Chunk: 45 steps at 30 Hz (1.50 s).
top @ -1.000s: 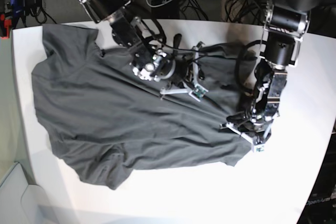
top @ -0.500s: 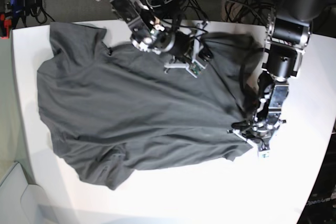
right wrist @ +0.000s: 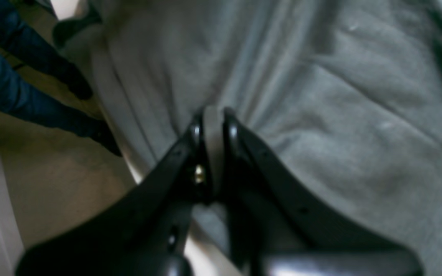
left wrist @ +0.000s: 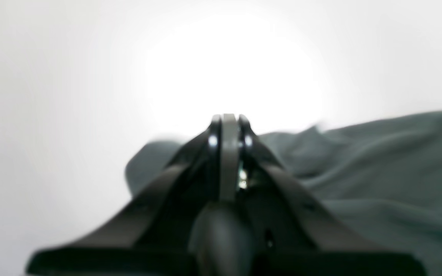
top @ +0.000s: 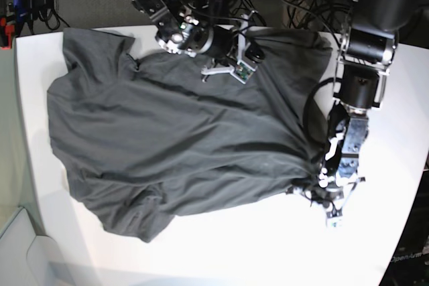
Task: Layout the t-shirt on the table in an organized manner, then fold the t-shirt properly
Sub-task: 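Pull the held shirt edges with both grippers to flatten the shirt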
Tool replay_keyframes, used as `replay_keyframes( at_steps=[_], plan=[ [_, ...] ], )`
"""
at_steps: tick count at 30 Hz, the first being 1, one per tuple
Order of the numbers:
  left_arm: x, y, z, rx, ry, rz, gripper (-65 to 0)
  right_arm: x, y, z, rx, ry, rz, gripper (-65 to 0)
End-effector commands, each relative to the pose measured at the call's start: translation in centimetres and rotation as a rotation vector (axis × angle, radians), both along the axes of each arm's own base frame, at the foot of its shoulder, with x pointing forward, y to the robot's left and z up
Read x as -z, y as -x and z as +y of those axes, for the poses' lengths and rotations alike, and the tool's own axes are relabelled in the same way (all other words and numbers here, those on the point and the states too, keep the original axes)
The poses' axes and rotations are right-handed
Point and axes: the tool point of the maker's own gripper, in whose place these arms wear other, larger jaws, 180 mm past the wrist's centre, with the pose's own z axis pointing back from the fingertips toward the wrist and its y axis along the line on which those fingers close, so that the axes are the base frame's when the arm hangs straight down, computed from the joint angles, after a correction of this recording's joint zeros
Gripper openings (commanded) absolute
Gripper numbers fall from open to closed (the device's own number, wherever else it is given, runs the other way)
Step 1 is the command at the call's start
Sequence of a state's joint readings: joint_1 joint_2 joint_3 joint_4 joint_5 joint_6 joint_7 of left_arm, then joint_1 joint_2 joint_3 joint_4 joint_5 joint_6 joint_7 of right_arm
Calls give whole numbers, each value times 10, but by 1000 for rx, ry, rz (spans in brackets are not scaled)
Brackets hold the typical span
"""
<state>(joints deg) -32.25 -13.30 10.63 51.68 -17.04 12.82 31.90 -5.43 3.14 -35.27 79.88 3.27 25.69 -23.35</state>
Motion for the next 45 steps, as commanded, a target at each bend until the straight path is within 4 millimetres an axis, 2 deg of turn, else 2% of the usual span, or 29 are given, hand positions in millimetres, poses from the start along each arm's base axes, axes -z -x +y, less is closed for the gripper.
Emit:
replay_keyframes(
  at_steps=[1,4,8,10,12,14,20,22,26,32,35,39,45],
  plan=[
    [-41,-20,2,-5,10,-103,-648,15,3,-15,-10,103,19,-648],
    [-71,-25,5,-35,68,-162,-648,15,4,-15,-12,103,17,-648],
    [-81,-35,-22,-13,114,-182,-648,15,3,-16,-9,104,17,-648],
    [-67,-37,-37,-6,140,-141,-648,14,2,-16,-9,102,14,-648],
    [-44,-35,-57,2,169,-78,-648,13,2,-15,-9,101,11,-648],
    [-35,-36,-71,8,186,-51,-648,12,0,-15,-9,101,8,-648],
    [-3,-26,-97,88,109,22,-648,13,-5,-19,-12,134,12,-650],
    [7,-21,-99,103,88,45,-648,10,-6,-18,-12,131,4,-650],
    [25,-15,-85,82,61,78,-648,6,-9,-18,-11,128,-5,-650],
    [51,-8,-31,22,-46,44,-648,8,-5,-18,-11,129,2,-650],
    [57,-6,-15,2,-81,9,-648,8,-4,-18,-13,128,5,-650],
    [48,-12,-2,-8,-114,-70,-648,12,7,-18,-16,128,25,-650],
    [5,-42,19,-42,-138,-167,-648,24,24,-30,-22,153,58,-650]
  ],
)
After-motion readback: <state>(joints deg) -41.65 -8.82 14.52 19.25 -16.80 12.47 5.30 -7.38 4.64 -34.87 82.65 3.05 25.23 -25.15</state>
